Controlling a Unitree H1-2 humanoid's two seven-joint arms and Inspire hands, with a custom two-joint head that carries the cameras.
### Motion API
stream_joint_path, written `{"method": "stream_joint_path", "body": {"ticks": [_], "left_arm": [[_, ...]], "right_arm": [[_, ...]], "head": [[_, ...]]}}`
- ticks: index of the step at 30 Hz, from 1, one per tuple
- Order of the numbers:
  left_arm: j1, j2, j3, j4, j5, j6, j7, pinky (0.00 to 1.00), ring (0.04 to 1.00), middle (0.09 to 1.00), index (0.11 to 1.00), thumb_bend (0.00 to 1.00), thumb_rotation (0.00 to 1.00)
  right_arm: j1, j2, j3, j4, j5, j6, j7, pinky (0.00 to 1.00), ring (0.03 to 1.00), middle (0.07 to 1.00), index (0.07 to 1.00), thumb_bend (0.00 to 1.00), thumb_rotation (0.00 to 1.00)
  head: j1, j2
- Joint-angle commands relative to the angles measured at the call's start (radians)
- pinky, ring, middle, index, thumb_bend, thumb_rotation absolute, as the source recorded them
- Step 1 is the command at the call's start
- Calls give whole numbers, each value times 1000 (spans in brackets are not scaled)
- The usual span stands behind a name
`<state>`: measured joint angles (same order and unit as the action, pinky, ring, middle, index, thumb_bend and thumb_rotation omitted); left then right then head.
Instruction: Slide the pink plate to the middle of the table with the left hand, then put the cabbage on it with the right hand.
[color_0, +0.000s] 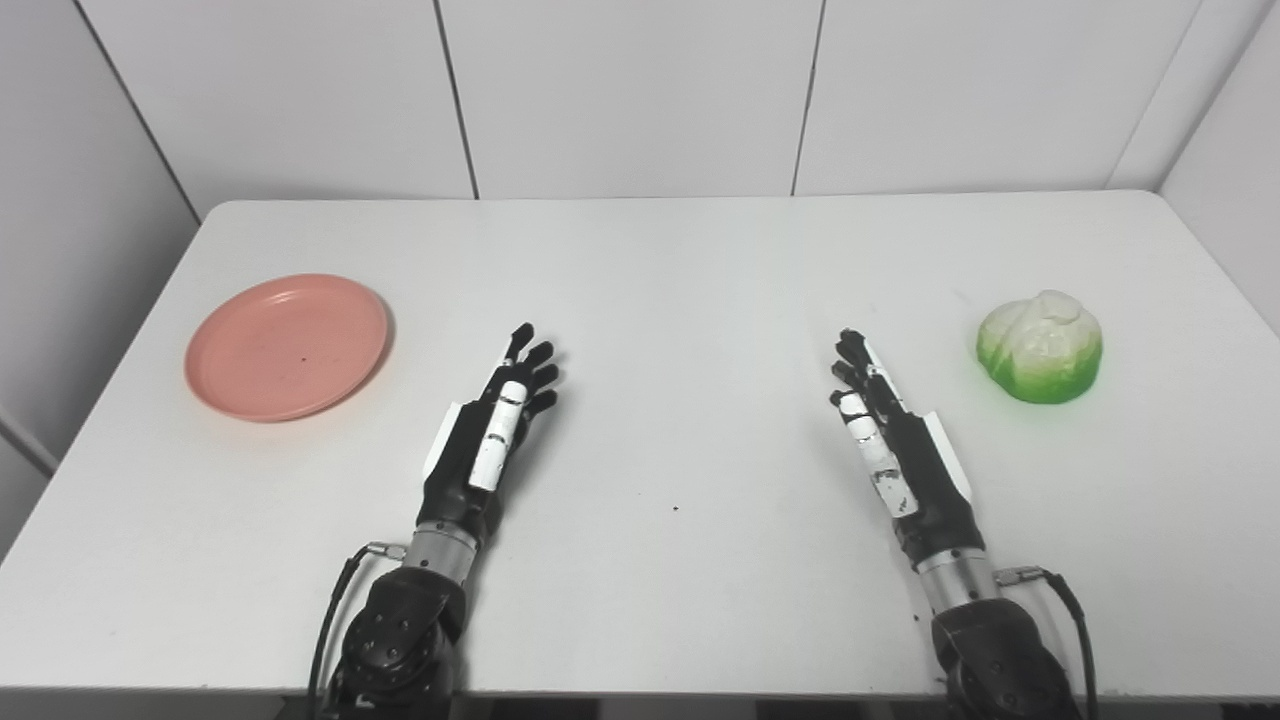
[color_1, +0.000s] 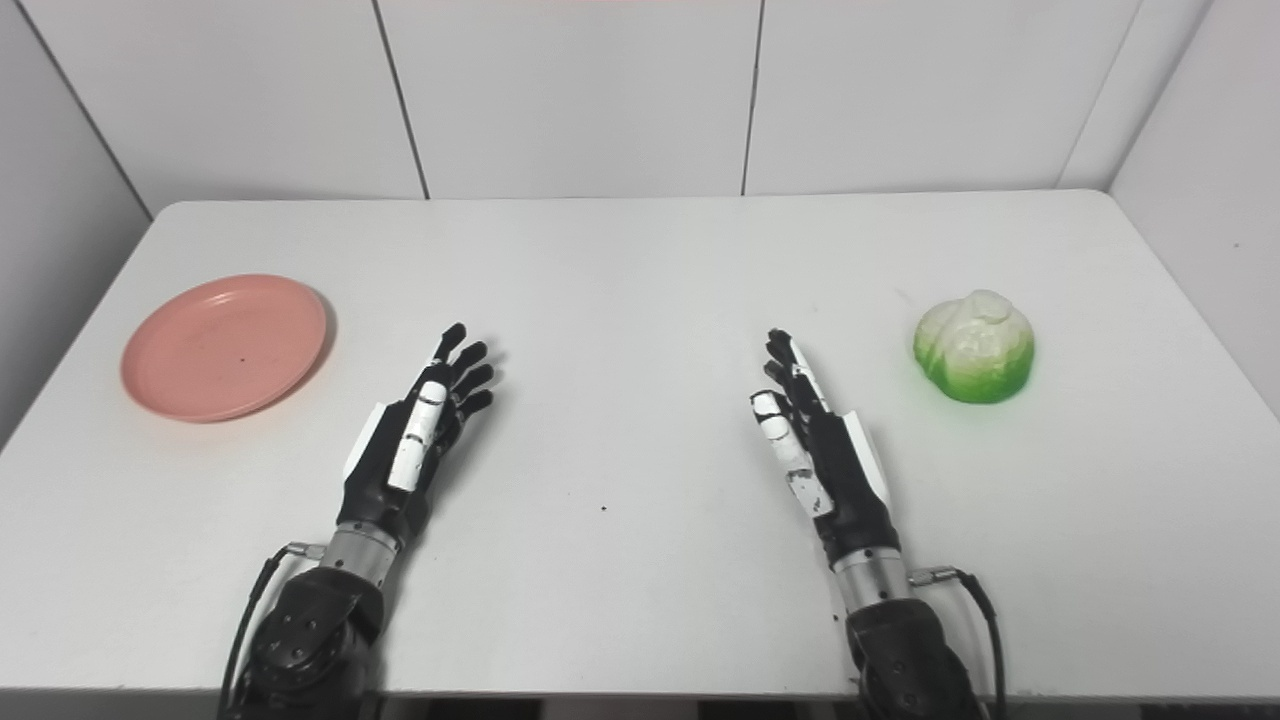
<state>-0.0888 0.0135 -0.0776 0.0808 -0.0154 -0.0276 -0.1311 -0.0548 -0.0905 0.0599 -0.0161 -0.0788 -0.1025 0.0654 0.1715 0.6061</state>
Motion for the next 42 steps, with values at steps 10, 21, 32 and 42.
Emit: {"method": "stream_joint_path", "body": {"ticks": [10,21,32,42], "left_arm": [[-1,-69,-34,168,75,-93,62,902,926,947,954,478,1000],[-11,-85,-44,199,106,-109,79,895,926,944,950,499,1000],[-3,-80,-42,186,101,-98,75,902,927,943,950,500,1000],[26,-64,-41,95,45,-31,27,936,950,968,974,492,1000]], "right_arm": [[-14,-71,-36,166,103,-189,59,992,974,974,969,312,1000],[-23,-84,-41,203,138,-217,83,1000,977,985,985,302,1000],[-13,-71,-44,177,129,-206,76,1000,972,981,980,275,1000],[5,-51,-38,120,103,-159,64,1000,978,980,979,247,1000]], "head": [[143,-101],[181,-129],[186,-127],[181,-117]]}}
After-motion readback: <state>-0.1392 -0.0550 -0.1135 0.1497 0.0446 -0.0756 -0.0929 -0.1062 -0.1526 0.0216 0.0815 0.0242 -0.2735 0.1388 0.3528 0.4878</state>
